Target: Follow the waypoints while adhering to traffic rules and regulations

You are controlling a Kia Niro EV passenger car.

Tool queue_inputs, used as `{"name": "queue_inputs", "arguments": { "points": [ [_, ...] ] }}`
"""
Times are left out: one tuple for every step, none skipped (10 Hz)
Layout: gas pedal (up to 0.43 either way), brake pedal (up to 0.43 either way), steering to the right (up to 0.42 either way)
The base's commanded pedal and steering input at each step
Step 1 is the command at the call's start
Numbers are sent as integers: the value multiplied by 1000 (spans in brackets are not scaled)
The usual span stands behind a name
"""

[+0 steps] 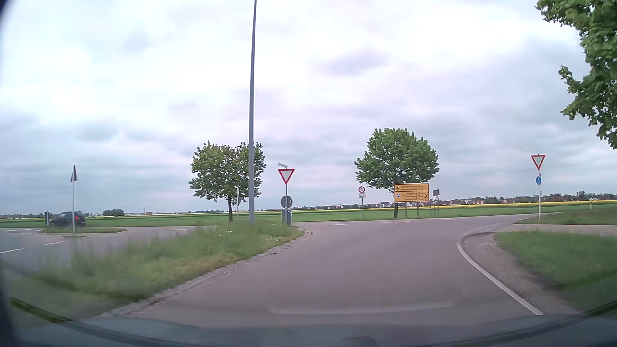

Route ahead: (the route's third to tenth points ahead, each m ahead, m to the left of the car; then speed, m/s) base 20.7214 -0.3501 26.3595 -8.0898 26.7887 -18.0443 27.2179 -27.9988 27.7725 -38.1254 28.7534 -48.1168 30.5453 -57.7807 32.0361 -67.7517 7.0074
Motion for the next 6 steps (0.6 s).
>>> {"name": "queue_inputs", "arguments": {
  "points": [
    [110, 0, 116],
    [110, 0, 122],
    [110, 0, 126],
    [98, 0, 129],
    [98, 0, 134],
    [98, 0, 136]
  ]
}}
